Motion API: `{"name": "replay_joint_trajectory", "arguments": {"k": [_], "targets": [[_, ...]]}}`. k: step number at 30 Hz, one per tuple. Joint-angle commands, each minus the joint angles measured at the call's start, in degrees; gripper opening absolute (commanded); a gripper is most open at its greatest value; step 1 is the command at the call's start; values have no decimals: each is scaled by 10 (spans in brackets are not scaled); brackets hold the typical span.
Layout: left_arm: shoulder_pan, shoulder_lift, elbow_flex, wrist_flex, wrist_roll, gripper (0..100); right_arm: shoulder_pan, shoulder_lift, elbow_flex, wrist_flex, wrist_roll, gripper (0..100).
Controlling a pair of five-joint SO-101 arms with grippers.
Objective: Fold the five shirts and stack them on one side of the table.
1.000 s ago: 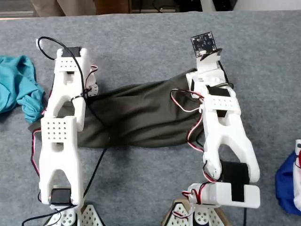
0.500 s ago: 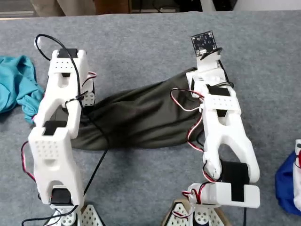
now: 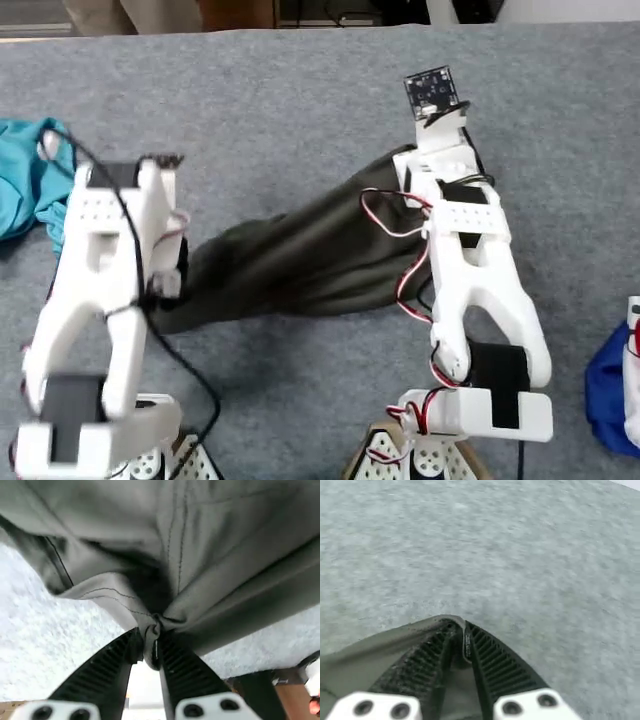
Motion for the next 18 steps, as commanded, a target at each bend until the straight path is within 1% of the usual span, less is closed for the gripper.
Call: {"name": "replay_joint_trajectory", "arguments": {"k": [1,3,5,8,11,15,18], "targets": [[-27,-102,76,-4,-6,19,-21,13,-35,-1,22,5],[-58,-142,92,-12,-22,19,-27,27,-37,-1,34,5],[-86,-170,86,-17,-61,19,-28,33,-38,-1,37,5],[-104,-207,58,-17,-82,19,-28,29,-39,-1,37,5],[-84,-218,-5,-17,-82,19,-27,26,-36,-1,38,5],[-40,-218,-128,-25,-80,19,-27,27,-36,-1,38,5],[1,-218,-235,-25,-51,19,-27,28,-37,-1,38,5]]}}
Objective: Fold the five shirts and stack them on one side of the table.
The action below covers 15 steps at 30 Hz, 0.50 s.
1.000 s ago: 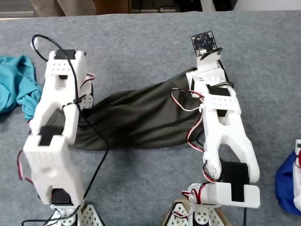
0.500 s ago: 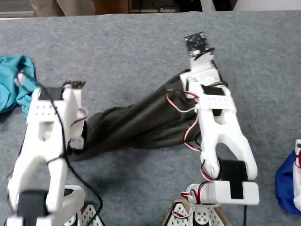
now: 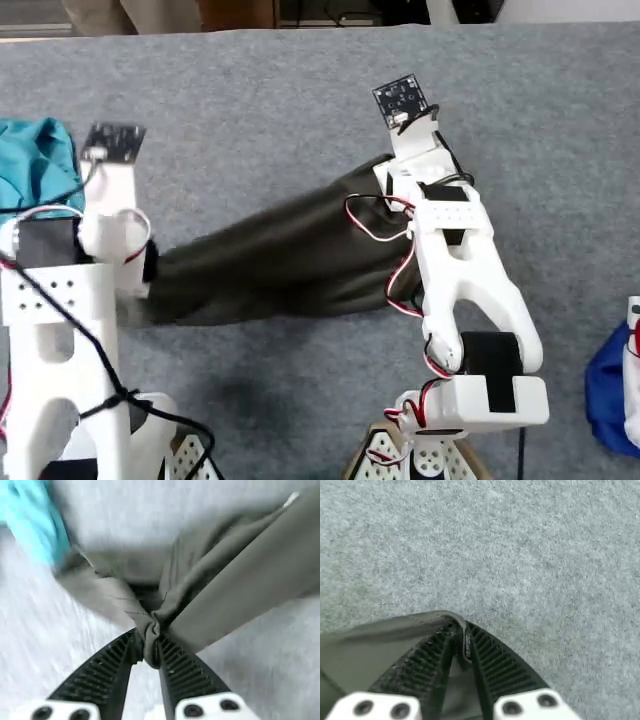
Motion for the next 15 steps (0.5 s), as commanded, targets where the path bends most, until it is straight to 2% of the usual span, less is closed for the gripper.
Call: {"name": "replay_joint_trajectory", "arguments": {"k": [1,5,9,13,15], "targets": [[49,-15,-147,-5,42,19,0,-5,-38,-1,5,5],[130,-15,-188,-9,111,19,-1,-3,-38,-1,5,5],[192,-15,-210,-9,123,19,-1,-2,-39,-5,5,5],[203,-15,-268,-4,123,19,-1,-2,-40,-5,5,5],[185,-20,-287,-2,123,19,-1,-2,-40,-5,5,5]]}}
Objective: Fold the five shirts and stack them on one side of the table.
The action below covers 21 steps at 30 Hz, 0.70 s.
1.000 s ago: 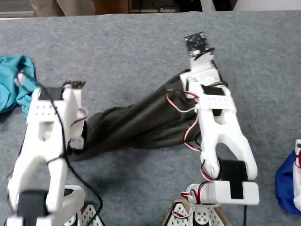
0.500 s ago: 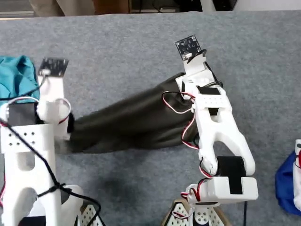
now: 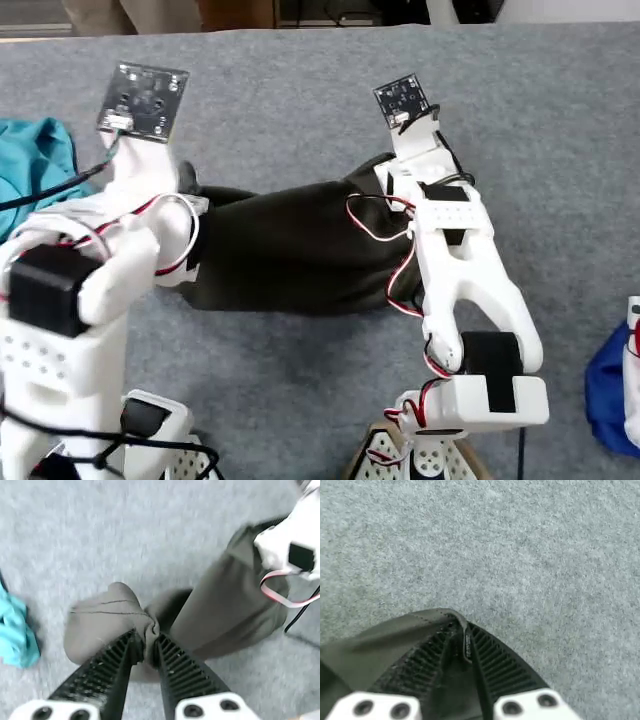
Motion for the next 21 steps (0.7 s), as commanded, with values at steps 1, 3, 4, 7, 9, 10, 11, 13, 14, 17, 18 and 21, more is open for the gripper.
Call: {"name": "replay_joint_trajectory", "arguments": {"k": [1,3,4,7,9,10,11,13,14,17,18,21], "targets": [[-23,-16,-55,8,5,19,0,-2,-40,-5,5,5],[-47,-16,-54,32,2,19,1,-2,-44,-6,5,5],[-64,-17,-41,33,2,19,2,-2,-46,-6,5,5],[-134,-35,18,34,-54,19,15,-1,-49,-6,3,5],[-156,-50,59,34,-74,19,24,-1,-50,-7,2,5],[-157,-52,79,34,-82,21,28,-1,-52,-10,1,5],[-157,-51,104,34,-90,34,30,0,-55,-11,1,5],[-161,-45,157,33,-97,88,32,2,-56,-11,1,5],[-162,-43,185,33,-96,122,32,7,-60,-11,1,5],[-162,-30,272,31,-100,172,36,22,-77,-5,1,5],[-161,-24,297,31,-101,167,39,25,-80,-5,1,5],[-161,5,368,31,-101,165,42,26,-80,-4,1,5]]}}
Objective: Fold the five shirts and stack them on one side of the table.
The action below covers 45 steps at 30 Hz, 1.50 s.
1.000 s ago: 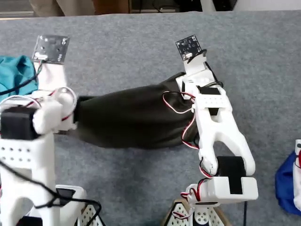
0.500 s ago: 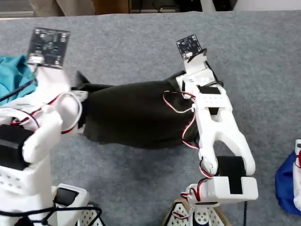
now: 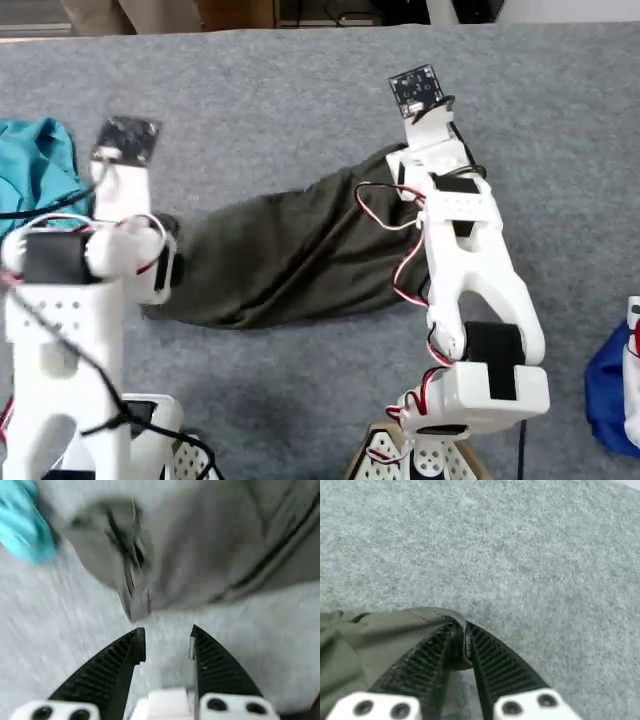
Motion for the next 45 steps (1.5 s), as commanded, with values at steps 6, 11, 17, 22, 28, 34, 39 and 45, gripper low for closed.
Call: {"name": "replay_joint_trajectory", "arguments": {"k": [6,11,17,22,28,34,39,45], "targets": [[-6,58,22,-40,11,164,10,0,-35,-4,2,5],[-6,113,-40,-255,149,168,7,0,-36,4,2,5],[-3,271,-57,-365,210,168,7,0,-36,4,2,5],[-15,390,-106,-315,207,164,7,0,-36,3,3,5],[-58,455,-164,-249,206,164,7,3,-41,5,3,5],[-58,490,-161,-217,206,164,7,3,-43,5,3,5],[-57,508,-161,-216,206,164,7,3,-43,5,3,5],[-58,521,-160,-242,208,145,7,3,-43,5,3,5]]}}
